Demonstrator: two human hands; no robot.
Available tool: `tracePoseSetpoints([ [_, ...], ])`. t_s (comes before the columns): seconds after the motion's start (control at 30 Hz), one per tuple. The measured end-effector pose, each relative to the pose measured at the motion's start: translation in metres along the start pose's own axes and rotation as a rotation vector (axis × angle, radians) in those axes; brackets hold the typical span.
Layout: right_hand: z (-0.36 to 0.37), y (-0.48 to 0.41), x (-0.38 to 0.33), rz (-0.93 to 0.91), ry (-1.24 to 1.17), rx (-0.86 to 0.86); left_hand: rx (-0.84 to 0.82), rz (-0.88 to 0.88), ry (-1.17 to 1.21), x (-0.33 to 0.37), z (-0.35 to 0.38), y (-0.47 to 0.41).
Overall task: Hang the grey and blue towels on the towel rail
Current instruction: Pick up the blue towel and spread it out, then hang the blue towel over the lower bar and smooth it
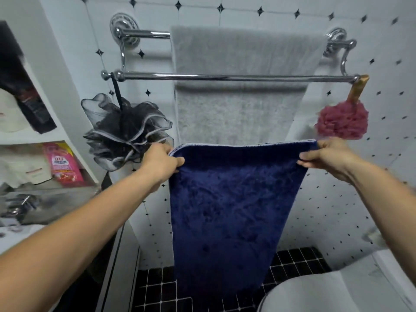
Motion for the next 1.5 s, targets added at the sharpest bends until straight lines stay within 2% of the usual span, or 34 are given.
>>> tracePoseSetpoints([
  [0.23, 0.006, -0.038, 0.008, 0.029, -0.029, -0.023, 0.089, -0.055, 0.139, 0.001, 0.018, -0.004],
  [0.33, 0.013, -0.058, -0.005, 0.063, -0.093, -0.074, 0.180, -0.135, 0.352, 0.023, 0.035, -0.009],
  [0.43, 0.017, -0.082, -0.024, 0.100, -0.265, -0.140, 0.247, -0.211, 0.690, 0.054, 0.048, -0.023],
  [0.6, 0.016, -0.121, -0.067, 0.023, -0.663, -0.056, 0.398, -0.114, 1.005, 0.098, 0.040, -0.053],
  [0.7, 0.017, -0.133, -0.083, -0.028, -0.859, -0.056, 0.348, -0.075, 1.151, 0.115, 0.041, -0.066],
  [0.8, 0.019, -0.135, -0.093, -0.124, -1.087, -0.203, 0.214, -0.033, 1.381, 0.125, 0.040, -0.079],
  [0.9, 0.021, -0.133, -0.102, -0.194, -1.181, -0.349, 0.093, 0.016, 1.550, 0.135, 0.040, -0.080],
  [1.07, 0.018, -0.123, -0.097, -0.192, -1.463, -0.499, -0.071, 0.206, 1.614, 0.137, 0.038, -0.060],
  [1.13, 0.013, -0.120, -0.094, -0.268, -1.467, -0.569, -0.108, 0.240, 1.668, 0.143, 0.036, -0.054],
  [1.17, 0.013, -0.118, -0.096, -0.290, -1.414, -0.559, -0.068, 0.242, 1.676, 0.147, 0.038, -0.055],
  [1.27, 0.022, -0.113, -0.115, -0.242, -1.256, -0.336, 0.126, 0.216, 1.591, 0.166, 0.046, -0.060],
  [1.37, 0.029, -0.117, -0.118, -0.179, -1.219, -0.091, 0.261, 0.229, 1.437, 0.162, 0.053, -0.065],
  [1.5, 0.023, -0.115, -0.106, -0.309, -1.126, -0.043, 0.291, 0.314, 1.290, 0.147, 0.051, -0.064],
])
Point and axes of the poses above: each hand's wrist, its own y-axis away from the middle knuckle, its own z-axis out of the palm, x = y × z, the point moved 2 cm from there along -y, towards the middle knuckle, and after that the axes turned 5 degrees about x, right-handed, at the moved point
